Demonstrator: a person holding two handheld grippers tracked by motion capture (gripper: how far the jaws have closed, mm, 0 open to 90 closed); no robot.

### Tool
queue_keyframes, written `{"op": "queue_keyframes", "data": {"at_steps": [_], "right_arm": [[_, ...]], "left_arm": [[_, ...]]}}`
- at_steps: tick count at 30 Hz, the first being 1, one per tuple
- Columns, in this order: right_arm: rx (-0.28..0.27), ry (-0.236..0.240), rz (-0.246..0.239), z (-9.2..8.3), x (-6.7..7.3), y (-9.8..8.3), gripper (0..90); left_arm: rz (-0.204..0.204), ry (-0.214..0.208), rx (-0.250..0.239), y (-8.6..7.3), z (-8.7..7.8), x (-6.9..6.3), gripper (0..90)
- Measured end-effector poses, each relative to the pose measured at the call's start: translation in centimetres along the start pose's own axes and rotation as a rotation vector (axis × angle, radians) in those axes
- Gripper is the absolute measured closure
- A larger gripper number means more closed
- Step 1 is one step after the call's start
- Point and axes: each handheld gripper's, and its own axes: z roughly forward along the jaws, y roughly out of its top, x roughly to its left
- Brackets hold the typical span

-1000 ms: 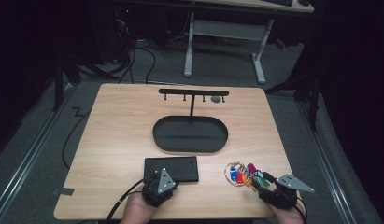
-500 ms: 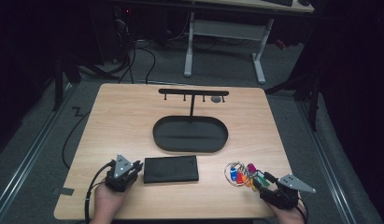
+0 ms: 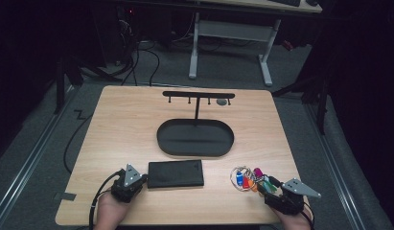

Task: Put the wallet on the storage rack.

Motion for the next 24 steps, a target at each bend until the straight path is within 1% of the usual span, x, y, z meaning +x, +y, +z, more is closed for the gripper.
{"op": "queue_keyframes", "data": {"at_steps": [1, 2, 4, 5, 8, 11, 13, 16, 18, 21, 24], "right_arm": [[-0.002, 0.001, -0.004, -0.1, 0.0, 0.0, 41.1], [-0.003, 0.003, -0.005, -0.1, 0.0, 0.0, 41.1], [-0.003, 0.007, -0.007, -0.1, 0.0, 0.0, 41.1], [-0.003, 0.008, -0.005, 0.0, 0.0, 0.1, 41.1], [-0.008, 0.01, -0.002, -0.1, 0.1, 0.1, 41.2], [-0.011, 0.012, -0.01, -0.2, 0.2, 0.1, 41.5], [-0.013, 0.012, -0.014, -0.3, 0.2, 0.1, 42.5], [-0.011, 0.014, -0.011, -0.2, 0.2, 0.2, 43.8], [-0.009, 0.017, -0.006, -0.2, 0.1, 0.2, 44.4], [0.0, 0.022, 0.005, 0.0, 0.1, 0.1, 45.5], [0.01, 0.026, 0.02, 0.0, 0.1, 0.0, 46.1]], "left_arm": [[0.0, -0.023, 0.001, 0.0, -0.2, -0.4, 90.0], [0.01, -0.042, 0.004, 0.0, -0.3, -1.0, 90.0], [0.046, -0.078, 0.009, 0.1, -0.3, -2.3, 89.5], [0.063, -0.086, 0.011, 0.1, -0.4, -3.0, 89.2], [0.109, -0.131, 0.008, 0.4, -0.6, -4.8, 87.1], [0.129, -0.158, -0.005, 0.5, -1.0, -5.7, 84.9], [0.137, -0.171, -0.008, 0.5, -1.2, -6.0, 82.9], [0.141, -0.16, -0.015, 0.4, -1.4, -5.9, 80.6], [0.137, -0.149, -0.024, 0.5, -1.6, -5.6, 79.2], [0.12, -0.145, -0.041, 0.5, -1.6, -5.0, 74.8], [0.129, -0.138, -0.057, 0.7, -1.5, -4.9, 70.4]]}}
